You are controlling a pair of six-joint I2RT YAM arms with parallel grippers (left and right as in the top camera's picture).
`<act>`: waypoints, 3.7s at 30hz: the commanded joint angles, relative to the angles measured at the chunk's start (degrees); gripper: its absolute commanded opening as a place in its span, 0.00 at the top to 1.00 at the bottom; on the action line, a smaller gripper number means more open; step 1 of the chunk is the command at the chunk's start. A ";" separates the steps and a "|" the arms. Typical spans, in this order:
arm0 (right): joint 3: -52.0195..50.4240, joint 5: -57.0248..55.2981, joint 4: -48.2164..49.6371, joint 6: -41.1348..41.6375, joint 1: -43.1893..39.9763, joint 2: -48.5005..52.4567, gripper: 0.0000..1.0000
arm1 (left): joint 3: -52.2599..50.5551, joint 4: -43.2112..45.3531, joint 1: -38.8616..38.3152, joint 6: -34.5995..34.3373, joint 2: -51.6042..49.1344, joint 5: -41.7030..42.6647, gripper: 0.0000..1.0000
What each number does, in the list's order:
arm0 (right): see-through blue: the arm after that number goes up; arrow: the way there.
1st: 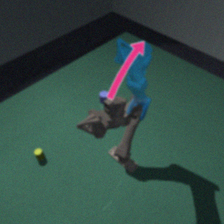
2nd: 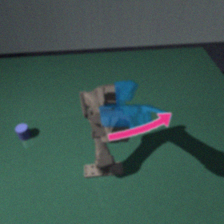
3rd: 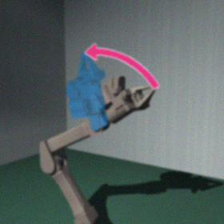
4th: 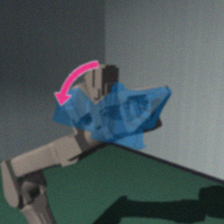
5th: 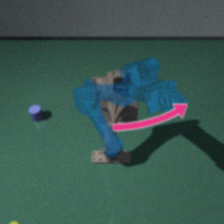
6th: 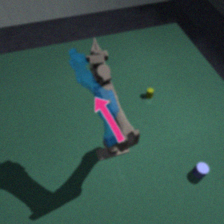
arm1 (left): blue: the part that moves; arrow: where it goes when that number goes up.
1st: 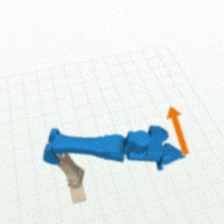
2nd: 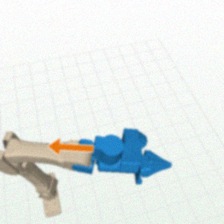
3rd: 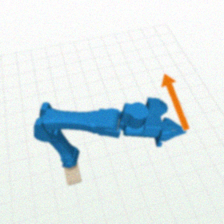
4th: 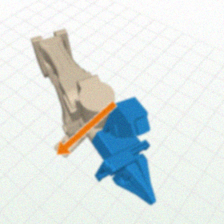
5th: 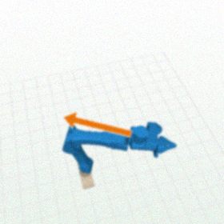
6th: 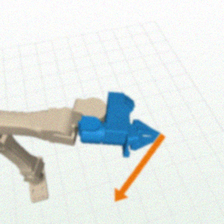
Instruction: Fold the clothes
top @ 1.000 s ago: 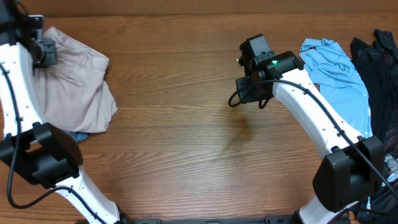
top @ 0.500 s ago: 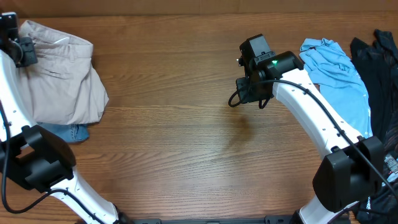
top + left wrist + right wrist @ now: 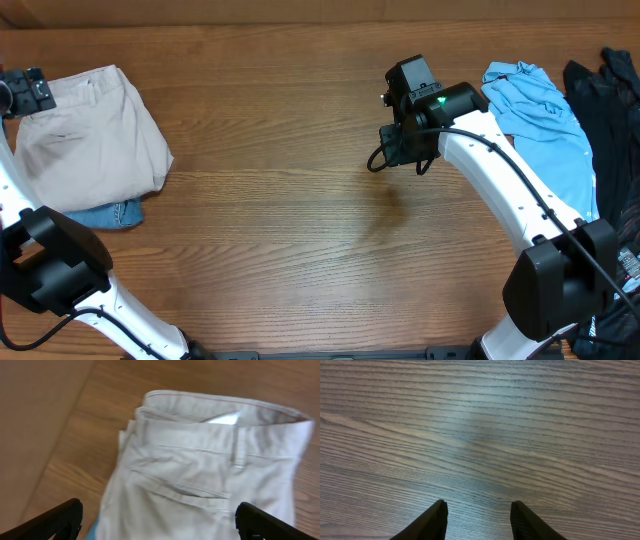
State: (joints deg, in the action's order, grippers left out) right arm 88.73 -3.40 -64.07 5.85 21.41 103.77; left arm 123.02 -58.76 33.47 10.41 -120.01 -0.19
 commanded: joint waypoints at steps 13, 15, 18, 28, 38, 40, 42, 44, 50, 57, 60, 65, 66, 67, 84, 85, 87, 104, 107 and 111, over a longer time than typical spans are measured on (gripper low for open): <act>0.59 9.14 7.08 0.24 -0.28 -0.26 0.15 | 0.46 -5.64 -11.63 -2.29 2.05 13.77 0.00; 0.59 9.53 9.25 0.28 -0.28 -0.26 0.00 | 0.46 -7.34 -14.91 -2.29 2.05 14.29 0.00; 0.59 9.62 11.56 0.31 -0.28 -0.26 0.00 | 0.46 -9.73 -19.96 -2.29 2.05 15.08 0.00; 1.20 12.52 17.81 0.22 -2.78 -0.26 0.00 | 0.46 -15.67 -33.14 -2.27 2.05 9.90 0.00; 2.47 13.86 7.06 -0.24 -18.05 -4.74 0.00 | 0.46 -26.86 -33.16 -3.85 5.03 2.58 0.00; 2.45 13.53 5.90 -0.26 -19.34 -6.36 0.00 | 0.46 -27.98 -33.16 -3.82 7.08 2.58 0.00; 2.32 13.53 4.68 -0.26 -20.31 -8.24 0.00 | 0.31 -28.68 -33.16 -3.85 10.16 2.75 0.00; 2.01 13.22 3.63 -0.24 -20.52 -10.10 0.00 | -0.68 -28.41 -33.16 -3.85 13.92 2.73 0.00; -5.27 11.85 4.31 0.02 -19.80 -19.76 0.00 | -11.67 -23.21 -33.11 -3.82 29.20 2.75 0.00; -20.24 12.02 11.54 0.20 -19.43 -37.35 0.00 | -33.51 -13.07 -33.11 -3.80 49.03 4.70 0.00; -24.52 10.71 12.50 0.20 -18.43 -46.12 0.00 | -42.40 -8.94 -33.14 -3.82 58.40 5.03 0.00; -28.98 7.91 11.91 0.63 -16.13 -59.67 0.00 | -53.22 -3.26 -33.14 -3.80 74.27 5.53 0.00; -29.68 7.34 11.13 1.40 -15.93 -62.73 0.00 | -54.88 -2.58 -33.14 -3.85 77.40 5.55 0.00; -29.97 6.75 10.45 2.14 -15.93 -64.30 0.00 | -55.89 -2.21 -33.14 -3.93 79.38 5.57 0.00; -30.34 4.09 -4.22 3.39 -15.96 -71.01 0.00 | -58.90 -7.78 -33.14 -4.04 87.56 5.60 0.00; -30.34 4.09 -4.20 3.39 -15.96 -71.01 0.00 | -58.90 -8.31 -33.11 -4.04 87.56 5.60 0.00; -30.34 4.09 -4.20 3.39 -15.96 -71.01 0.00 | -58.90 -9.40 -33.14 -4.04 87.56 5.60 0.00; -30.73 3.85 -4.20 3.34 -16.02 -72.35 0.00 | -58.90 -11.96 -33.14 -4.04 87.56 5.60 0.00; -31.50 2.12 -2.82 3.17 -16.00 -74.53 0.00 | -58.90 -11.98 -33.11 -4.04 87.56 5.60 0.00; -37.64 2.47 3.63 3.17 -16.00 -80.65 0.00 | -58.90 -11.98 -33.11 -4.04 87.56 5.60 0.00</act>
State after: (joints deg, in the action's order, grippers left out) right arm 55.94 -0.25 -64.36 8.95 5.28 27.99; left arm 64.29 -70.76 0.14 7.38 -32.64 4.49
